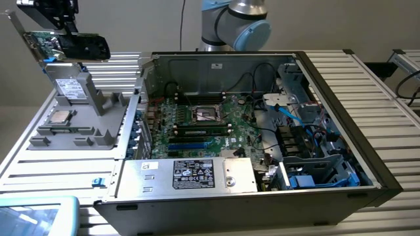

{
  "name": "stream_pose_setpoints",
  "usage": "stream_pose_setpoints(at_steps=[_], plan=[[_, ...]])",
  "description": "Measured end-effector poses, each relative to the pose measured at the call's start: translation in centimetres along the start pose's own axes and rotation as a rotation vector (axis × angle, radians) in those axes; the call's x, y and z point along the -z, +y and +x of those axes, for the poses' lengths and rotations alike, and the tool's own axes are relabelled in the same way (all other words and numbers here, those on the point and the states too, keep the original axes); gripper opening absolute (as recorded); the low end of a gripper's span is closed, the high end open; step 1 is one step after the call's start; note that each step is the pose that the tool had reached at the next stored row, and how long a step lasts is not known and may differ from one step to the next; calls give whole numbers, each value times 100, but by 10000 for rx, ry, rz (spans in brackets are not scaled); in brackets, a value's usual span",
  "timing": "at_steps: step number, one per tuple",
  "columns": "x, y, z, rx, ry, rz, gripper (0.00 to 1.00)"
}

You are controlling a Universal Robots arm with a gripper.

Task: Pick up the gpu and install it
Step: 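Pick up the gpu and move the gpu toward the slot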

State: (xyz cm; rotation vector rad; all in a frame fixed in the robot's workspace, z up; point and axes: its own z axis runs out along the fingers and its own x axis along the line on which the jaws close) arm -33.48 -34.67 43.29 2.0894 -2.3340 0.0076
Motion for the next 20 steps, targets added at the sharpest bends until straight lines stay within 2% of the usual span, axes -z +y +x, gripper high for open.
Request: stream_pose_setpoints(at_steps=[6, 12, 18, 20], plan=[[1, -256, -28, 1, -28, -3, 27], [1, -526, -58, 1, -136, -15, 27], [4, -796, -88, 0, -214, -29, 27], [33, -889, -97, 2, -255, -34, 27]])
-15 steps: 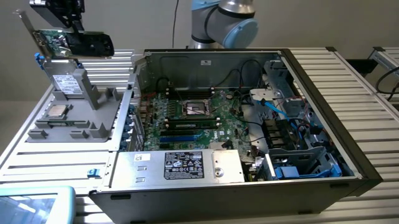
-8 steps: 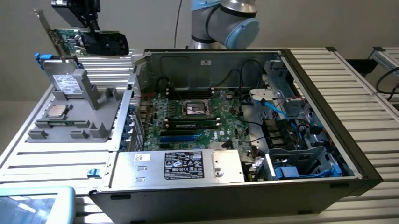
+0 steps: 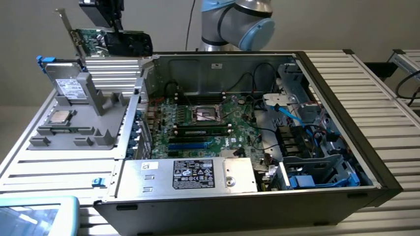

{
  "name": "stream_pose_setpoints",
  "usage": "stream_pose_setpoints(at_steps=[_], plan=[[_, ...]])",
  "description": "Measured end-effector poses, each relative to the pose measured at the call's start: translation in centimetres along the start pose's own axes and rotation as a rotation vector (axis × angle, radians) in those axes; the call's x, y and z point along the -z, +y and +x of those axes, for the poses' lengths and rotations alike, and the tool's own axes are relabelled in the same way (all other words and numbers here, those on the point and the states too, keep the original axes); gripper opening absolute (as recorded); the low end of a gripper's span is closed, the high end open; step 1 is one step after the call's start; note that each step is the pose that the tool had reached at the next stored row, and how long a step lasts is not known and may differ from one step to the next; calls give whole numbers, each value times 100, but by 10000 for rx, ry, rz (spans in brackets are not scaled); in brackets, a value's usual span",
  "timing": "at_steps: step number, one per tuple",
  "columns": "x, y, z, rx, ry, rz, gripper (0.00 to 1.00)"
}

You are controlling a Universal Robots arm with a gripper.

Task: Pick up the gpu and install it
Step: 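Pick up the gpu and move the gpu toward the slot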

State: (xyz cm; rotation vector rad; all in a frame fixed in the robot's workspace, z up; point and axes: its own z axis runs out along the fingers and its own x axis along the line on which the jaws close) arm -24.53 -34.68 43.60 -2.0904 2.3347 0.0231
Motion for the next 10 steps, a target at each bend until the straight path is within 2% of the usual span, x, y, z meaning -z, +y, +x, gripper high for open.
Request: stream_pose_setpoints(at_steps=[6, 10], plan=[[79, -269, -26, -1, -148, -16, 27], [101, -453, -31, -1, -207, -23, 27]])
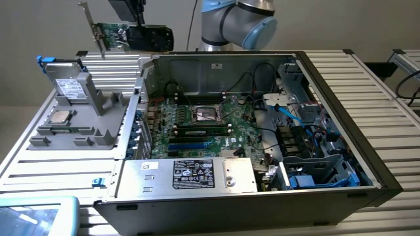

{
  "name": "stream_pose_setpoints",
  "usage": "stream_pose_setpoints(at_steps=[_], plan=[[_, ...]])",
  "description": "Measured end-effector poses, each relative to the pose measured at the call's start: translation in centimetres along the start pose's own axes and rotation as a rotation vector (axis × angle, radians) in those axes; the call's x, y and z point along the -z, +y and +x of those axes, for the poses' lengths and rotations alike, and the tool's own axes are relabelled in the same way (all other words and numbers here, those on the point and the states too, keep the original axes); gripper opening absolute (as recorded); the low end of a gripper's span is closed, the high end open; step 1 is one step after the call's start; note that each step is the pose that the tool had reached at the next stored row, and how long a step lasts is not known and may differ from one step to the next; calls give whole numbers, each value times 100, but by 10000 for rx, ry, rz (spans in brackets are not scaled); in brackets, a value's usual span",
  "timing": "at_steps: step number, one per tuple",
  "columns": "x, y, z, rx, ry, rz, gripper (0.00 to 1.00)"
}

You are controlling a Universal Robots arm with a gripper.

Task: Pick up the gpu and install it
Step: 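Pick up the gpu and move the gpu toward the slot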

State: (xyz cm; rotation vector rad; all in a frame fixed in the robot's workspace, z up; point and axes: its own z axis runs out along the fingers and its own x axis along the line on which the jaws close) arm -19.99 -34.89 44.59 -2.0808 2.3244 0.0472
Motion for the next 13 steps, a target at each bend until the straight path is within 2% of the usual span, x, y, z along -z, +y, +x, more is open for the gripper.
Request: stream_pose_setpoints(at_steps=[8, 13], plan=[[5, -303, 5, 82, -17, -11, 27], [5, -421, -7, 375, -14, -22, 27]])
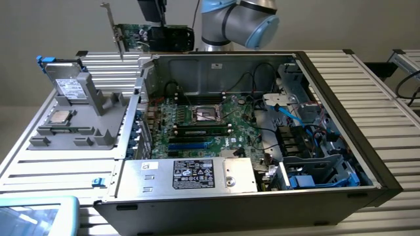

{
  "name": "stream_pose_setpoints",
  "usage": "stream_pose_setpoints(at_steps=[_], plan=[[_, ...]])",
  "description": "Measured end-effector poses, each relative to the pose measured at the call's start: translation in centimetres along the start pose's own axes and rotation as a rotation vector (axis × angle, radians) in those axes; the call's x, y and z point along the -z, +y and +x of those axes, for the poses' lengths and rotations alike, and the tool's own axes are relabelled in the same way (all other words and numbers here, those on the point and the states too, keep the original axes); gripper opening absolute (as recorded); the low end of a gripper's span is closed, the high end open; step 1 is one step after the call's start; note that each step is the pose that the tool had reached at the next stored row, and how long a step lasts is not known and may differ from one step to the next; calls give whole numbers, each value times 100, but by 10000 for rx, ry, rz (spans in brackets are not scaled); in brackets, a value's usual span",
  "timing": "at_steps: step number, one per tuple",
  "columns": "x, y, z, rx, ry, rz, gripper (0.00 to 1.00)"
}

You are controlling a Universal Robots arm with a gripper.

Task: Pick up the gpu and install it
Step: 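Pick up the gpu and move the gpu toward the slot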

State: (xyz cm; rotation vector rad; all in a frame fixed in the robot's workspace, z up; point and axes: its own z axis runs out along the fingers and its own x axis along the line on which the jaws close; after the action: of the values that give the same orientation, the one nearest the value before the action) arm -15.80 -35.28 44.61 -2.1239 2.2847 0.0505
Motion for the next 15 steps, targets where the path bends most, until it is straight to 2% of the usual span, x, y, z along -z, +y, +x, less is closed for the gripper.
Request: stream_pose_setpoints(at_steps=[4, 9, 12, 15], plan=[[1, -107, 1, 156, 1, -7, 27], [4, -340, 41, 156, 2, -14, 27], [7, -446, 87, 156, 2, -16, 27], [3, -511, 158, 156, 2, -16, 27]])
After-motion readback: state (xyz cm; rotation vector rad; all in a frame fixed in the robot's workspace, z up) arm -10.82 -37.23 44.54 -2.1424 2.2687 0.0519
